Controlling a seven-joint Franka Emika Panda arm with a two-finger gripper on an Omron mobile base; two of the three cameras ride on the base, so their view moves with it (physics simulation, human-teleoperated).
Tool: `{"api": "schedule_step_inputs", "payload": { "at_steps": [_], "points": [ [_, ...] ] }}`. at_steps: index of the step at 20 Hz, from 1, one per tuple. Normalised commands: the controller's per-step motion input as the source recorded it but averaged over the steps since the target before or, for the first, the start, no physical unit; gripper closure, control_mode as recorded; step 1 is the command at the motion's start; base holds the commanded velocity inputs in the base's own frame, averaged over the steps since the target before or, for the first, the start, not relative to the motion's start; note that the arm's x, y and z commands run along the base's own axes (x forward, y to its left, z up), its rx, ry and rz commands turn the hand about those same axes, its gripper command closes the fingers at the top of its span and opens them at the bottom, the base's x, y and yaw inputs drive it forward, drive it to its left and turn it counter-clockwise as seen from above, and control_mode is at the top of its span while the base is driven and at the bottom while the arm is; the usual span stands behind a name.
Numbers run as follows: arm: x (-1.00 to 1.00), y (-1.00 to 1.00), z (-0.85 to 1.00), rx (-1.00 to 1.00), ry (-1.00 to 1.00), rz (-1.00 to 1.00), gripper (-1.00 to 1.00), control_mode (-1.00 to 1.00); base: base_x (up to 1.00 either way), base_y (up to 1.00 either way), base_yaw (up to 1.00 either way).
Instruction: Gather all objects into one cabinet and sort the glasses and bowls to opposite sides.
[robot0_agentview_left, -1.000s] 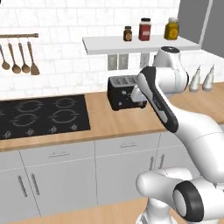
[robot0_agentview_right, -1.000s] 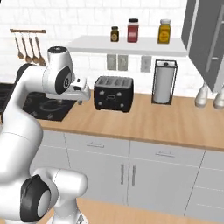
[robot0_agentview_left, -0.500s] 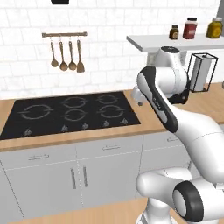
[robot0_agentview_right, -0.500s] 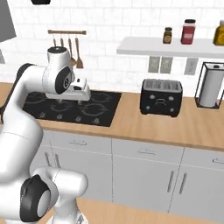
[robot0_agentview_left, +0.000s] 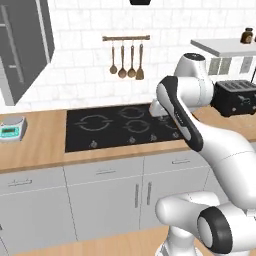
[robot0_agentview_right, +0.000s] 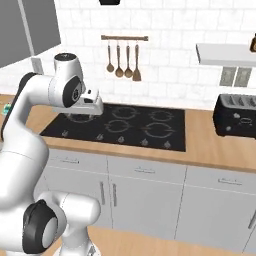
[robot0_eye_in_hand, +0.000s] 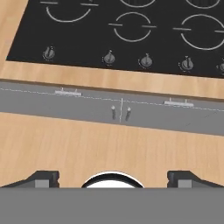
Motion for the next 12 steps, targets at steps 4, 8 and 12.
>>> {"api": "schedule_step_inputs", "payload": {
  "at_steps": [4, 8, 12],
  "points": [
    [0.00, 0.00, 0.00, 0.00, 0.00, 0.00, -1.00, 1.00, 0.00, 1.00, 0.00],
    [0.00, 0.00, 0.00, 0.00, 0.00, 0.00, -1.00, 1.00, 0.00, 1.00, 0.00],
    [0.00, 0.00, 0.00, 0.00, 0.00, 0.00, -1.00, 1.00, 0.00, 1.00, 0.00]
  ]
}}
